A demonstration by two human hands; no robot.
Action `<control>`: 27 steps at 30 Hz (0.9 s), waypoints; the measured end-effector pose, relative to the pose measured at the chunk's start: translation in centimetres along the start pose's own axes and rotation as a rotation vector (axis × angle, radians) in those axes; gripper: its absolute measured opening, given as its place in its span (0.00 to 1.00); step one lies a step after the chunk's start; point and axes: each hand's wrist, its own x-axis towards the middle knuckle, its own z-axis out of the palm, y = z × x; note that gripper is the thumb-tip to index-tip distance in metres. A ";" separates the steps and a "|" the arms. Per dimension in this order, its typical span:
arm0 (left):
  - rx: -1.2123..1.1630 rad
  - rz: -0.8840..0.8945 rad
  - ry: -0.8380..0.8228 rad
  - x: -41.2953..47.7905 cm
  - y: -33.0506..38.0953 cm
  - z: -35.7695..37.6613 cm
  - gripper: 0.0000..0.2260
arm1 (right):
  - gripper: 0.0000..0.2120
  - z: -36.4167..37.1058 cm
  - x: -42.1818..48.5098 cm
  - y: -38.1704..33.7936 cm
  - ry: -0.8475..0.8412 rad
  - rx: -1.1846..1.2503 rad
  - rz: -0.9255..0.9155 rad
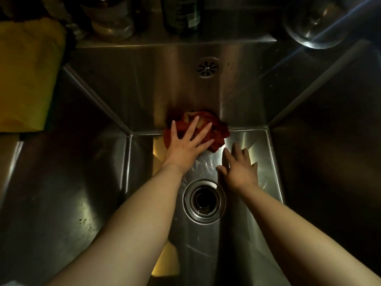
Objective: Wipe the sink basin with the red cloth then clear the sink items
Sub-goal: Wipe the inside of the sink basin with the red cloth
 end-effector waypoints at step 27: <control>0.061 -0.110 -0.292 -3.7 -7.1 0.2 0.17 | 0.31 0.8 -0.1 -0.6 -0.021 0.025 0.038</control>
